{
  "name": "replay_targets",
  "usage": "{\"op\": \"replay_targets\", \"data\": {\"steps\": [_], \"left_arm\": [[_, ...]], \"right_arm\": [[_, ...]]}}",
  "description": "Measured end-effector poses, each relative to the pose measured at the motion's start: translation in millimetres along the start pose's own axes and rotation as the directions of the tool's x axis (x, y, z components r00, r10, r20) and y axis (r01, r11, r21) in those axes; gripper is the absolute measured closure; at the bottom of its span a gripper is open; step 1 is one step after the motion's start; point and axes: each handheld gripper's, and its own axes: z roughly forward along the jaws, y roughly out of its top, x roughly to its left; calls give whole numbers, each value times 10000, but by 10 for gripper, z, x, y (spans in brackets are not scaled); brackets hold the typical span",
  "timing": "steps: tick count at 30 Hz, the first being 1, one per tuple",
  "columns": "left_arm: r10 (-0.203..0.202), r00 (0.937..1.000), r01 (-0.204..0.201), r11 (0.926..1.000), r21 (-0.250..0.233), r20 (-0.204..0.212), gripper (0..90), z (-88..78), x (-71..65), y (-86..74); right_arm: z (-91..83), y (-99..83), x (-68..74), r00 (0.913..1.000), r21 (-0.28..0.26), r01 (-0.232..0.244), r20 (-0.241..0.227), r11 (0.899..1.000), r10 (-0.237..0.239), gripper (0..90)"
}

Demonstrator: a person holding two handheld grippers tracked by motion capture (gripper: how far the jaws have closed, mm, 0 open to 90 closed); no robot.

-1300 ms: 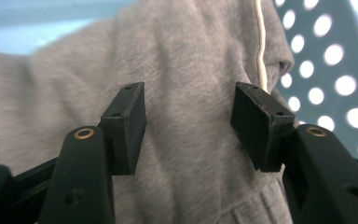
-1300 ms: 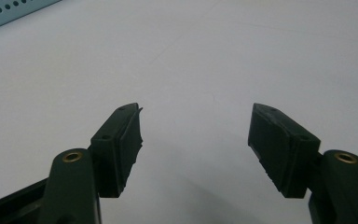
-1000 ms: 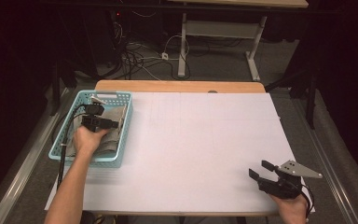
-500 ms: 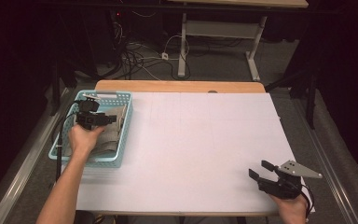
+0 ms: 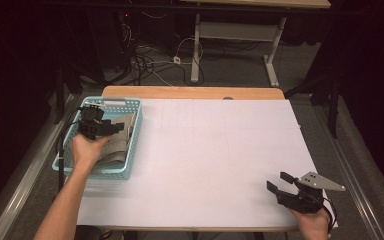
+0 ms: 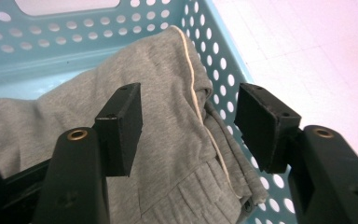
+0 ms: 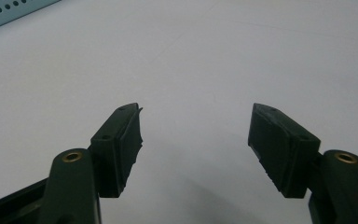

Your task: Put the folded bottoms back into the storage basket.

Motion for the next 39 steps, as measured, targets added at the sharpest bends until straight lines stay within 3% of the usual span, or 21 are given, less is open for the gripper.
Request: {"op": "replay_targets", "data": {"steps": [39], "left_arm": [[914,9954,-892,9935,-712,282,375,-342,-181,-194]], "right_arm": [[1,1,5,10000,2,13,-17,10000,-13,350]]}}
